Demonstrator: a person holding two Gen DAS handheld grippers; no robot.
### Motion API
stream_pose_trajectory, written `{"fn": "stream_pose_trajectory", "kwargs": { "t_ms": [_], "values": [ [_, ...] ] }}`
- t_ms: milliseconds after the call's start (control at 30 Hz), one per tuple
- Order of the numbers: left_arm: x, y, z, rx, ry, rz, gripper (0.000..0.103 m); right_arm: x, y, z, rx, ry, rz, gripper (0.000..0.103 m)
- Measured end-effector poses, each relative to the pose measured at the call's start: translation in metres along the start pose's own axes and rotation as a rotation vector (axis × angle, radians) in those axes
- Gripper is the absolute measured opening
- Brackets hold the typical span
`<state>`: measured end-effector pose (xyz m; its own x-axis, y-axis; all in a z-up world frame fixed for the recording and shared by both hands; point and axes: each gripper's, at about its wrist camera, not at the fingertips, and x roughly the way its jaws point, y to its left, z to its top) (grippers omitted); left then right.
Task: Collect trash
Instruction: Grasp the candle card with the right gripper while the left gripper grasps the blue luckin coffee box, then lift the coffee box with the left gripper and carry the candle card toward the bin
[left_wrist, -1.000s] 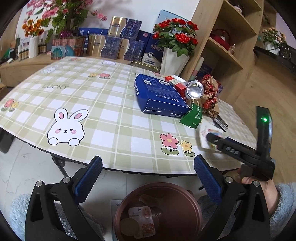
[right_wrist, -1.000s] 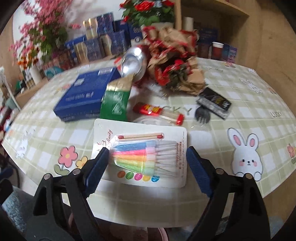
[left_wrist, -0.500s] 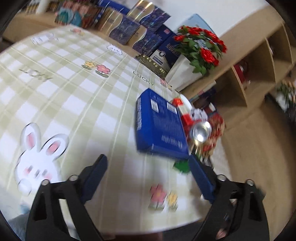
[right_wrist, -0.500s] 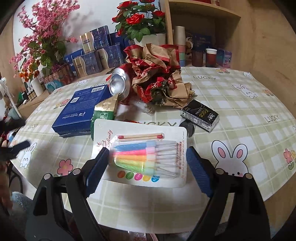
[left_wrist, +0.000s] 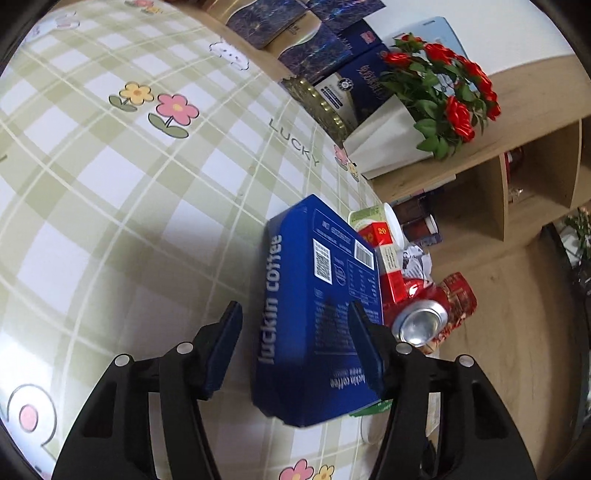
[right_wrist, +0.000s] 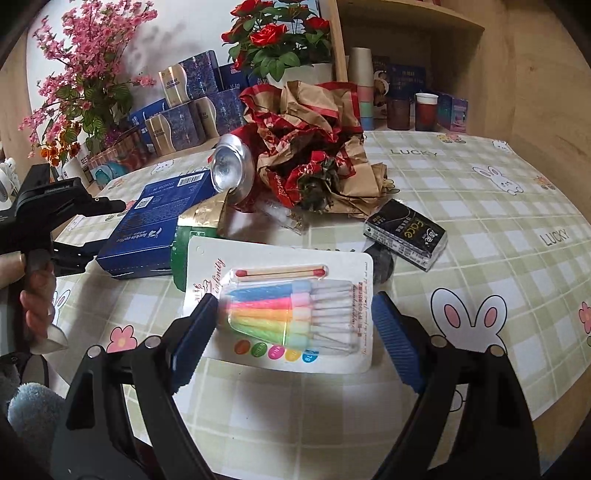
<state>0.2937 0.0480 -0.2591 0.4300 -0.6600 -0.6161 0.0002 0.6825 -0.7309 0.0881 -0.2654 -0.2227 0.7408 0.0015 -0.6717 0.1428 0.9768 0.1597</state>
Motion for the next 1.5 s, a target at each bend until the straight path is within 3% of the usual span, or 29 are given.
{"fn": "stream_pose_trajectory", "kwargs": {
  "t_ms": [100, 200, 333, 433, 633, 867, 1100, 1300, 1500],
  "values": [
    [0.011, 0.006, 0.002, -0.033, 0.049, -0.064, 0.057, 0.002, -0.001, -0.001, 0.002, 0.003, -0.001, 0.084],
    [0.020, 0.003, 0.004, 0.003, 0.088, -0.107, 0.055, 0.006, -0.002, -0.003, 0.000, 0.013, -0.002, 0.084],
    [0.032, -0.007, 0.006, 0.043, 0.143, -0.104, 0.055, 0.009, -0.004, -0.005, 0.008, 0.026, -0.008, 0.084],
    [0.041, -0.017, 0.003, 0.101, 0.176, -0.076, 0.044, 0.010, -0.005, -0.003, 0.008, 0.025, -0.013, 0.084],
    [0.019, -0.035, -0.002, 0.138, 0.093, -0.144, 0.024, 0.006, -0.004, -0.001, 0.006, 0.014, -0.015, 0.084],
    [-0.038, -0.074, 0.002, 0.292, -0.033, 0.007, 0.017, 0.000, -0.002, 0.000, 0.018, 0.005, 0.005, 0.084],
    [-0.070, -0.094, -0.010, 0.469, 0.038, 0.236, 0.017, -0.005, -0.001, -0.002, 0.031, -0.003, 0.033, 0.084],
    [-0.068, -0.105, -0.025, 0.589, 0.040, 0.375, 0.020, -0.009, -0.003, -0.003, 0.041, -0.008, 0.044, 0.084],
    [-0.052, -0.100, -0.023, 0.543, 0.083, 0.372, 0.022, -0.015, -0.012, -0.005, 0.062, -0.016, 0.047, 0.084]
  ]
}}
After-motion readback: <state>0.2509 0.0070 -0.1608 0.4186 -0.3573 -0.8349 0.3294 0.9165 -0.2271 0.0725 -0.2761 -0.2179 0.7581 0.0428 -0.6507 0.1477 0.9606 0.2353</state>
